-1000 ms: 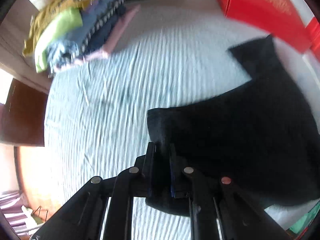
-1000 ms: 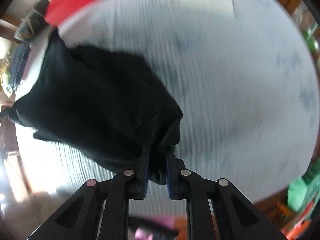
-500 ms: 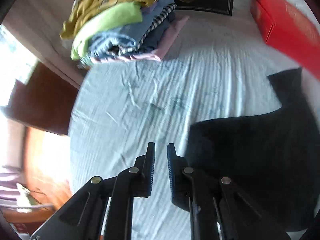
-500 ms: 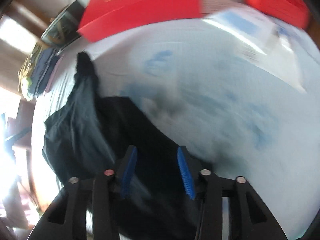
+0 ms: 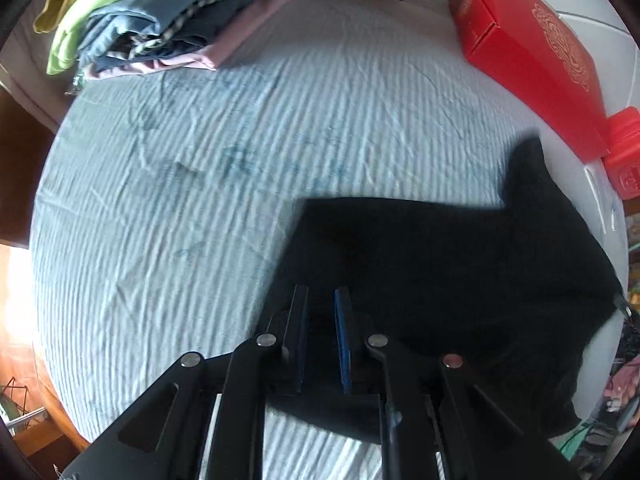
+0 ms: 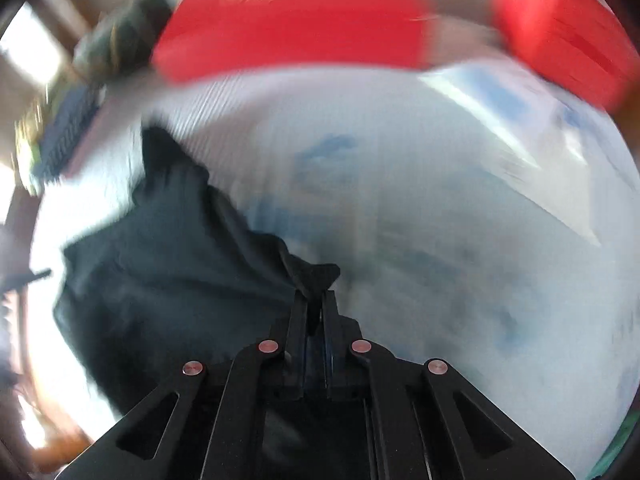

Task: Fold clothes

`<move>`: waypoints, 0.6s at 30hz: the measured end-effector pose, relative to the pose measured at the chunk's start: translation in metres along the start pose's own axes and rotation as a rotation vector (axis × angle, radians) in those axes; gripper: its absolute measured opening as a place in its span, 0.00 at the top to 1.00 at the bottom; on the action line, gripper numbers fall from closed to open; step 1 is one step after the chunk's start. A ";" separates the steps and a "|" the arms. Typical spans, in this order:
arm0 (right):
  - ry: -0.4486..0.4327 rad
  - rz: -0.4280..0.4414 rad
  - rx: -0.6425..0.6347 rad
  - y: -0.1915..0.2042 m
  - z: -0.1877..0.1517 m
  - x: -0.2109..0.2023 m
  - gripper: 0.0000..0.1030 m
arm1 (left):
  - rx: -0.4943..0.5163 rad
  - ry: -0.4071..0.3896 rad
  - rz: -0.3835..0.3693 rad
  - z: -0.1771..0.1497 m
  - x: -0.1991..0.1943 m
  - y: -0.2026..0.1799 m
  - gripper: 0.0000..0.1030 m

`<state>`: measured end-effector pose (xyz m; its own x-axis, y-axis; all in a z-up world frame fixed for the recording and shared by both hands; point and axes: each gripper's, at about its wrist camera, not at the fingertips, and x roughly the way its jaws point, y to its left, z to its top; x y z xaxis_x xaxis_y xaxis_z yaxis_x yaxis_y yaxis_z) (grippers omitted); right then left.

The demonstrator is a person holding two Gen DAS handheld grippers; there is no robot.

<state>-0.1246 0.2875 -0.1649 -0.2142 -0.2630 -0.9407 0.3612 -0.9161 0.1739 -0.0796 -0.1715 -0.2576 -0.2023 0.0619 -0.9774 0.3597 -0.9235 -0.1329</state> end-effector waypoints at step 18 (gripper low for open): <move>-0.027 0.000 0.237 -0.086 -0.057 -0.033 0.34 | 0.282 -0.030 0.056 0.030 0.051 -0.143 0.39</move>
<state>-0.0969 0.3920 -0.1649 -0.2398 -0.2677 -0.9332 0.1386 -0.9608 0.2400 -0.1684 -0.0474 -0.2832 -0.2175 0.0005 -0.9761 0.1043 -0.9943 -0.0238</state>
